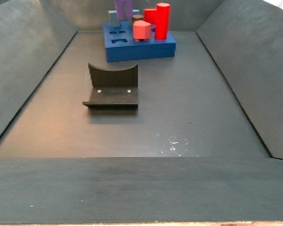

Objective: Pick up the double-square object. Move up. Rotate the double-square object. Place the double-square object on the fixture. Regrasp the double-square object. Move to above the board. Insert the double-square object.
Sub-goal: Insert the double-square object.

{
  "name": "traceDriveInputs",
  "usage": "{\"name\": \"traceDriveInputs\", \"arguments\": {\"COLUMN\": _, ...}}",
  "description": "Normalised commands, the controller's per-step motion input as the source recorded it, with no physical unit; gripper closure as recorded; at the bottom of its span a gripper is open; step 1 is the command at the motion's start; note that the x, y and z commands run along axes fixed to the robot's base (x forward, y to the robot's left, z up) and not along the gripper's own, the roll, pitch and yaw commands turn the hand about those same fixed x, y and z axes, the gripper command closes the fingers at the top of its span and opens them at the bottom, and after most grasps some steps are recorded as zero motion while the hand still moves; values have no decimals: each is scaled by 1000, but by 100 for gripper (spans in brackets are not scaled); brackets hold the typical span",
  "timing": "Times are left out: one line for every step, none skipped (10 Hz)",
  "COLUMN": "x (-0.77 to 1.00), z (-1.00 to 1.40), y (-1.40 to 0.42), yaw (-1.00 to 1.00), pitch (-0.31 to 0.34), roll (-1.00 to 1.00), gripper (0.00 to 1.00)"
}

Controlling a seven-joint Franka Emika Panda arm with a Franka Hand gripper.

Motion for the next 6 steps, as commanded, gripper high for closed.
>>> {"name": "traceDriveInputs", "arguments": {"x": 1000, "z": -26, "y": 0, "yaw": -17, "pitch": -6, "roll": 0, "gripper": 100}}
{"name": "traceDriveInputs", "arguments": {"x": 1000, "z": -86, "y": 0, "yaw": 0, "pitch": -10, "roll": 7, "gripper": 100}}
{"name": "traceDriveInputs", "arguments": {"x": 1000, "z": -134, "y": 0, "yaw": 0, "pitch": 0, "roll": 30, "gripper": 100}}
{"name": "traceDriveInputs", "arguments": {"x": 1000, "z": -160, "y": 0, "yaw": 0, "pitch": -67, "roll": 27, "gripper": 100}}
{"name": "traceDriveInputs", "arguments": {"x": 1000, "z": -243, "y": 0, "yaw": -20, "pitch": -160, "roll": 44, "gripper": 100}}
{"name": "traceDriveInputs", "arguments": {"x": 1000, "z": -274, "y": 0, "yaw": -37, "pitch": -179, "roll": 60, "gripper": 100}}
